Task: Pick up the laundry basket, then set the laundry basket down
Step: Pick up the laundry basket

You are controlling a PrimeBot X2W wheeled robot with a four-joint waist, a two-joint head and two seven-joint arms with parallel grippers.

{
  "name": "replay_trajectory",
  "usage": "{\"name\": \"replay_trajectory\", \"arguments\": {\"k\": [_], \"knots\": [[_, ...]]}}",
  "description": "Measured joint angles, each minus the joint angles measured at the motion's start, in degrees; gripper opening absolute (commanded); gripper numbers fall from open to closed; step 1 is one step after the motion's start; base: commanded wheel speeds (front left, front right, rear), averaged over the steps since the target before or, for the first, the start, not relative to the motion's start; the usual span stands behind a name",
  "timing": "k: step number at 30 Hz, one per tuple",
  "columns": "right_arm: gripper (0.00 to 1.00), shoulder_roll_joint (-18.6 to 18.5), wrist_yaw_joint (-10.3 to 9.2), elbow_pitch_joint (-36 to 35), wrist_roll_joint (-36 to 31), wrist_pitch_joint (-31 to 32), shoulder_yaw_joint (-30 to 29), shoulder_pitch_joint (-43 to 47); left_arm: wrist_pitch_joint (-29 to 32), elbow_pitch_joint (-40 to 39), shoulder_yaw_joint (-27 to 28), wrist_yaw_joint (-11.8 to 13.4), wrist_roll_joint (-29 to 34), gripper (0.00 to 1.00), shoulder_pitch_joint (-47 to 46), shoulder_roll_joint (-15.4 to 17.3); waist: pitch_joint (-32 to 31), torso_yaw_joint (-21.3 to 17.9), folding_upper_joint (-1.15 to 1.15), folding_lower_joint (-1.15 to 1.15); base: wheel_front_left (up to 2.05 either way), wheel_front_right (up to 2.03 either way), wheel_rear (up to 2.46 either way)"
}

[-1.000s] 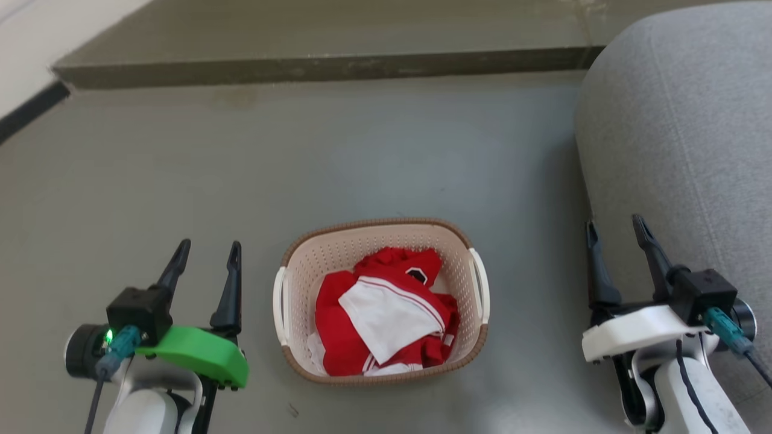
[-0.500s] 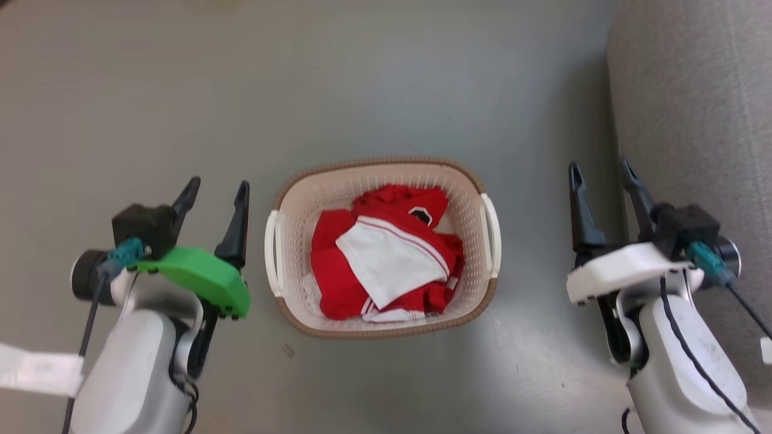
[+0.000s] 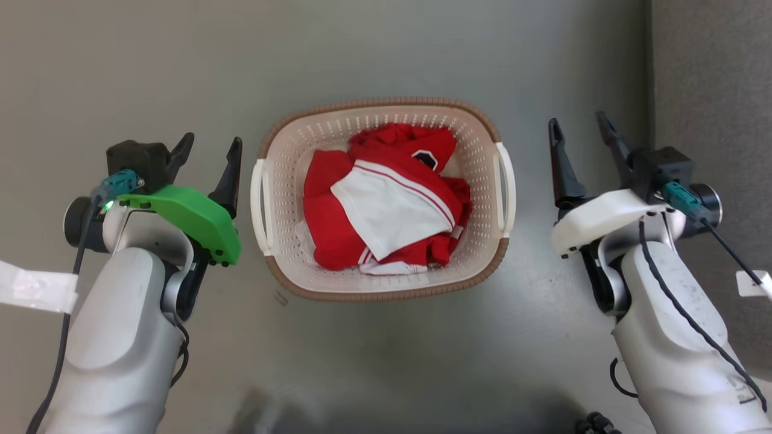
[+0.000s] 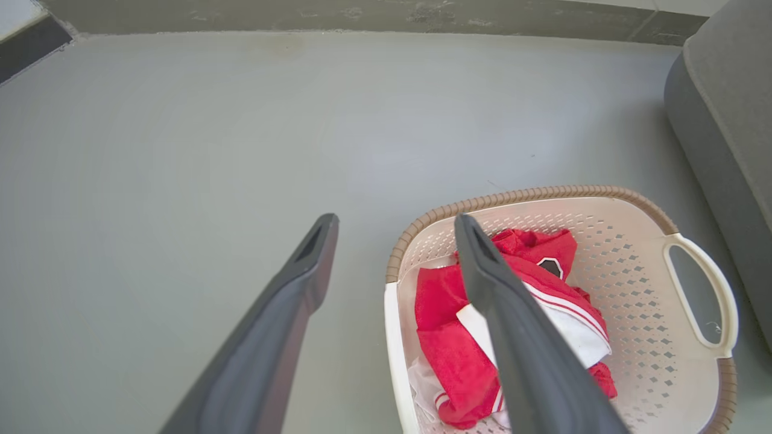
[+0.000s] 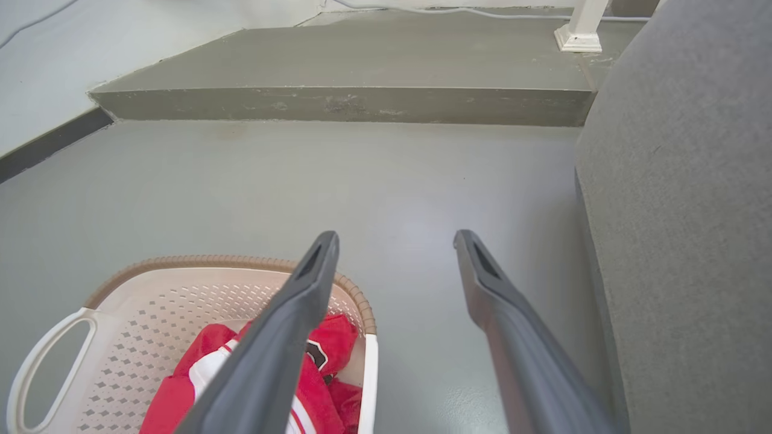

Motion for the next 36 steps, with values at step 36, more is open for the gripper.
{"name": "replay_trajectory", "arguments": {"k": [36], "knots": [[1.0, -0.04, 0.58, 16.72, 6.08, -0.64, 10.7, -10.03, -3.92, 21.65, -7.5, -2.45, -3.14, 1.0, -12.93, -1.3, 15.2, -0.88, 0.0, -0.01, 0.0, 0.0, 0.0]]}}
